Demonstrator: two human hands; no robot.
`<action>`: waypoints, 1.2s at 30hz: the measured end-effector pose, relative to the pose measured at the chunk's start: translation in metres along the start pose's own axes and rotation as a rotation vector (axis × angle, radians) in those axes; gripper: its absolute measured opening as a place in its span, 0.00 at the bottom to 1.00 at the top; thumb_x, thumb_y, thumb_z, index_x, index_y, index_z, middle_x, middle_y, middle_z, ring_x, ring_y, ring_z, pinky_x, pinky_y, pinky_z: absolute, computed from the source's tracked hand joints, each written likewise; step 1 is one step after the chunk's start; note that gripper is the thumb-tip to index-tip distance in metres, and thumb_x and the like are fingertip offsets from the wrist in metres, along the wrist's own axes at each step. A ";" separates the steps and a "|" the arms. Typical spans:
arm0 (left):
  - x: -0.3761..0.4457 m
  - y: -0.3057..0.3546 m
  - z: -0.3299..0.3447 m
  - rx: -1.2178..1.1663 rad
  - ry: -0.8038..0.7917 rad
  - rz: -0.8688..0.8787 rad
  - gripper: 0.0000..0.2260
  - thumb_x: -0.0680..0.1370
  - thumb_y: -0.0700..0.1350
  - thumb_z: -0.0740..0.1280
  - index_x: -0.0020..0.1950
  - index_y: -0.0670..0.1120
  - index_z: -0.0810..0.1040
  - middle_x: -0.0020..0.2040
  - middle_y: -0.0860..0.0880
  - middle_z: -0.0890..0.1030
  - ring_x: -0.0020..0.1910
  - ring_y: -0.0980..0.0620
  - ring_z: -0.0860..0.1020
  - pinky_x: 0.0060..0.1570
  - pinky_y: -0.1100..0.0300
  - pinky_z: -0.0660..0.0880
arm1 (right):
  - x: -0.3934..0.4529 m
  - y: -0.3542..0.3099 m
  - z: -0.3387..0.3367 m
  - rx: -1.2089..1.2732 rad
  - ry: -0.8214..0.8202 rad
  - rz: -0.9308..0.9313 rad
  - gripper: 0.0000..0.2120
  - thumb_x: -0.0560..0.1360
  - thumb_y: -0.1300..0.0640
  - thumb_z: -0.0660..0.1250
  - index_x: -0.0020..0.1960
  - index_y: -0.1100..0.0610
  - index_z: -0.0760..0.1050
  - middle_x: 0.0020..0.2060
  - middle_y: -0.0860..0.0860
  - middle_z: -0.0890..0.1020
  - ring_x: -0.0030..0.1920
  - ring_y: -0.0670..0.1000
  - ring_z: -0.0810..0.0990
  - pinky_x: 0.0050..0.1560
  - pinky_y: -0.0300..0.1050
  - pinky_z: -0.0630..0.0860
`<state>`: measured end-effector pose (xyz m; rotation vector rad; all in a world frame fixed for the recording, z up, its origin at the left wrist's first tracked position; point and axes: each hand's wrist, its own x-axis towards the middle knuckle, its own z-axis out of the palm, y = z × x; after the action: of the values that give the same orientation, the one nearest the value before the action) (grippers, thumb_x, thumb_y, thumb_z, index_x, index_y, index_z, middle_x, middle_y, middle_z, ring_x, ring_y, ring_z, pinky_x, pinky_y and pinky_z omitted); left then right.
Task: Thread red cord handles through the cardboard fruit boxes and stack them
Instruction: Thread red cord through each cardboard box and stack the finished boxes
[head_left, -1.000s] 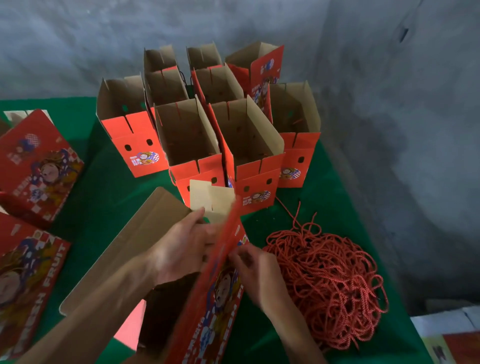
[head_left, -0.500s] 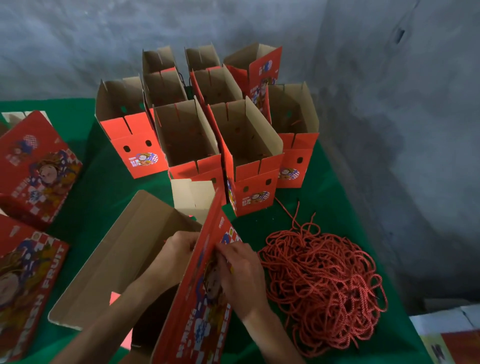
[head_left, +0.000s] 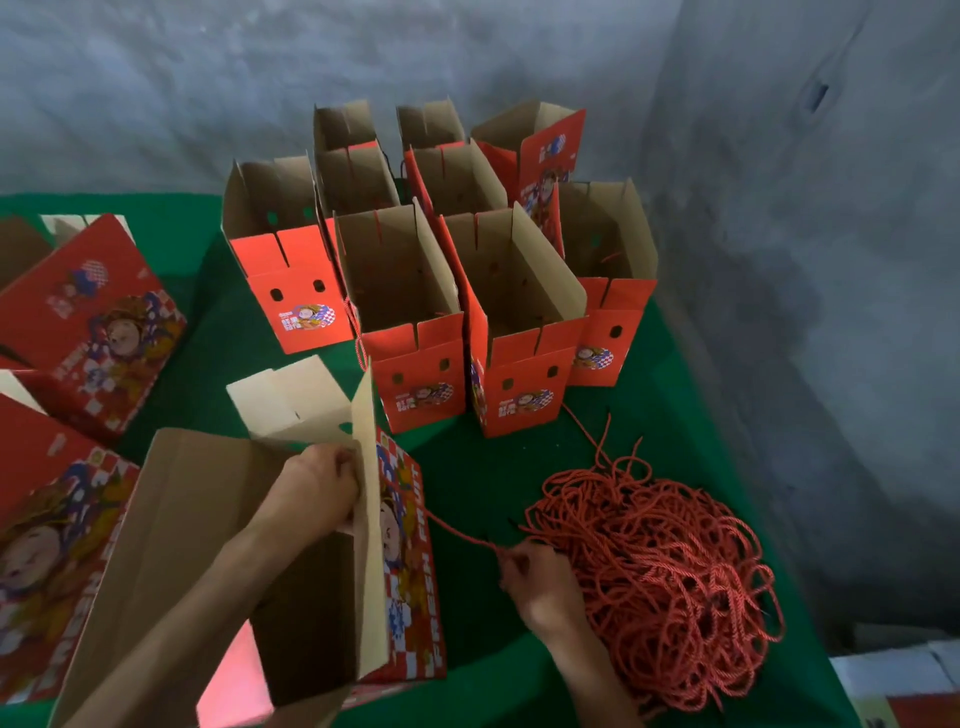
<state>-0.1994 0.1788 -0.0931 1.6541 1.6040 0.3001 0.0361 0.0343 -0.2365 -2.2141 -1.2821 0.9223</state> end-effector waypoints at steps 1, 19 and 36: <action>0.002 -0.001 -0.002 -0.007 0.021 -0.013 0.08 0.81 0.36 0.61 0.49 0.45 0.78 0.41 0.47 0.83 0.30 0.51 0.85 0.26 0.58 0.81 | -0.002 -0.001 -0.001 0.136 0.025 -0.030 0.16 0.83 0.48 0.67 0.40 0.55 0.82 0.34 0.51 0.85 0.37 0.51 0.84 0.43 0.53 0.77; 0.003 0.003 0.016 -0.388 -0.143 -0.318 0.16 0.86 0.48 0.56 0.64 0.36 0.72 0.57 0.34 0.81 0.39 0.38 0.86 0.37 0.47 0.85 | -0.001 0.029 0.026 0.223 0.073 0.264 0.12 0.77 0.52 0.75 0.51 0.60 0.79 0.42 0.57 0.85 0.42 0.60 0.86 0.47 0.53 0.82; -0.052 0.065 0.047 0.000 -0.199 -0.003 0.39 0.76 0.63 0.66 0.78 0.57 0.47 0.77 0.43 0.59 0.66 0.33 0.71 0.31 0.54 0.83 | 0.014 0.018 0.038 -0.041 -0.019 0.222 0.10 0.78 0.53 0.71 0.44 0.59 0.83 0.39 0.57 0.86 0.43 0.58 0.85 0.45 0.48 0.80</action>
<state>-0.1291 0.1216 -0.0624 1.6268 1.4574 0.1293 0.0243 0.0387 -0.2790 -2.4214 -1.0870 1.0072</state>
